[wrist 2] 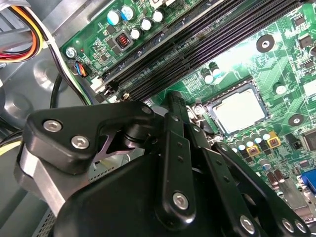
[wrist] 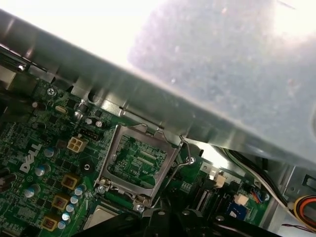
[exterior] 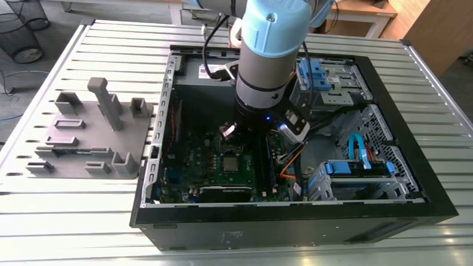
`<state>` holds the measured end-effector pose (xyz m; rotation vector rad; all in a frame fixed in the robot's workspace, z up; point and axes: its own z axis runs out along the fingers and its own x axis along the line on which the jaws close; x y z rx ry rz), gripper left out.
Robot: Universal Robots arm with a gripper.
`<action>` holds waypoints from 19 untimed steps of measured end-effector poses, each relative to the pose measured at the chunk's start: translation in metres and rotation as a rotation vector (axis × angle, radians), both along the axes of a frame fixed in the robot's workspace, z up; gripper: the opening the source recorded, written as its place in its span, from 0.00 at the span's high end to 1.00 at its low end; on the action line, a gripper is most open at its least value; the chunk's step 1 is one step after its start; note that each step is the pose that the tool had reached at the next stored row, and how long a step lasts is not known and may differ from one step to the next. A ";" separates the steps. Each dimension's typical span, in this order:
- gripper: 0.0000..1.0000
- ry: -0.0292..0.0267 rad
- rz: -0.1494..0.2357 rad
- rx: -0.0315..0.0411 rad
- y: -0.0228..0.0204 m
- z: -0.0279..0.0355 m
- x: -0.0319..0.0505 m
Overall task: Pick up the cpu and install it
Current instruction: 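Close the cpu cover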
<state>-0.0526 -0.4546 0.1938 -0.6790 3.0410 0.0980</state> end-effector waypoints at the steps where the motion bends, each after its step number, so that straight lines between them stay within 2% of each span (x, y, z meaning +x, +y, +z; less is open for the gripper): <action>1: 0.89 -0.0001 0.000 0.0001 0.0000 0.0000 -0.0004; 13: 0.89 -0.0043 0.004 0.0003 0.0000 0.0003 -0.0059; 19: 0.89 -0.0043 0.004 0.0001 -0.0001 0.0065 -0.0061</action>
